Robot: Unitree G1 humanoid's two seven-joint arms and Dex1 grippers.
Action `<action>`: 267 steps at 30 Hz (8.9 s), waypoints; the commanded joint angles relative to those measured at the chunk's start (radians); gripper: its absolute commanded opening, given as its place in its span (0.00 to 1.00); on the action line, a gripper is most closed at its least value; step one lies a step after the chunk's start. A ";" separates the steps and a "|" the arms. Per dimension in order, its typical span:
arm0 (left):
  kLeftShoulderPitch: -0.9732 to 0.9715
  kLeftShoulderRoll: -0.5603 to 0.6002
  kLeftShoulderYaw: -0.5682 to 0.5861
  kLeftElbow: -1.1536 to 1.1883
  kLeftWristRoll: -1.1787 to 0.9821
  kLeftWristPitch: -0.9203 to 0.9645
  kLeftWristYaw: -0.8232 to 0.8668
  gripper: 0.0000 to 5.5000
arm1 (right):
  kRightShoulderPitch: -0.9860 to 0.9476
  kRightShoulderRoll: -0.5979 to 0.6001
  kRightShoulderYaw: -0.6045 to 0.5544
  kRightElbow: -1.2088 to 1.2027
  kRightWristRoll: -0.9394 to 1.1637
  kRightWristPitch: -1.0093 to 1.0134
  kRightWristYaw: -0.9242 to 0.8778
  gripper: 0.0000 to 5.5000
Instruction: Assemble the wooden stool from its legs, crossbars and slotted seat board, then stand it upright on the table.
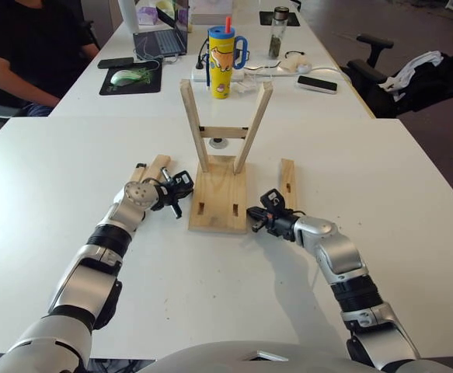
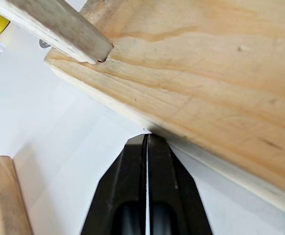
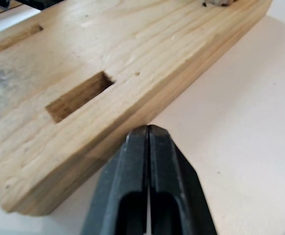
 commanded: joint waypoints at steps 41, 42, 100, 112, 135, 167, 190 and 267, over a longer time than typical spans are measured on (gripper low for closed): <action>-0.044 0.121 0.425 0.247 -0.274 0.301 0.126 0.52 | 0.032 0.151 -0.283 -0.238 0.195 0.110 -0.288 0.23; -0.045 0.118 0.433 0.251 -0.283 0.310 0.124 0.52 | 0.030 0.154 -0.280 -0.237 0.196 0.111 -0.291 0.23; 0.164 -0.149 0.177 -0.723 -0.398 -0.073 0.131 0.24 | -0.175 0.207 -0.491 -0.387 1.071 0.150 -0.456 0.62; 0.205 -0.167 0.136 -0.767 -0.393 -0.068 0.119 0.24 | -0.180 0.226 -0.505 -0.303 1.185 0.127 -0.563 0.62; 0.230 -0.162 0.117 -0.763 -0.344 -0.055 0.131 0.24 | -0.159 0.185 -0.459 -0.303 1.216 0.113 -0.604 0.08; 0.222 -0.267 0.319 -0.729 -0.543 0.052 0.252 0.96 | -0.002 0.294 -0.553 -0.056 0.534 -0.422 -0.663 0.08; 0.206 -0.273 0.321 -0.726 -0.540 0.074 0.251 0.96 | 0.012 0.349 -0.567 0.031 0.503 -0.465 -0.678 0.08; 0.268 -0.325 0.286 -0.775 -0.391 0.018 0.462 0.96 | -0.044 0.087 -0.241 0.051 0.030 -0.149 -0.399 0.15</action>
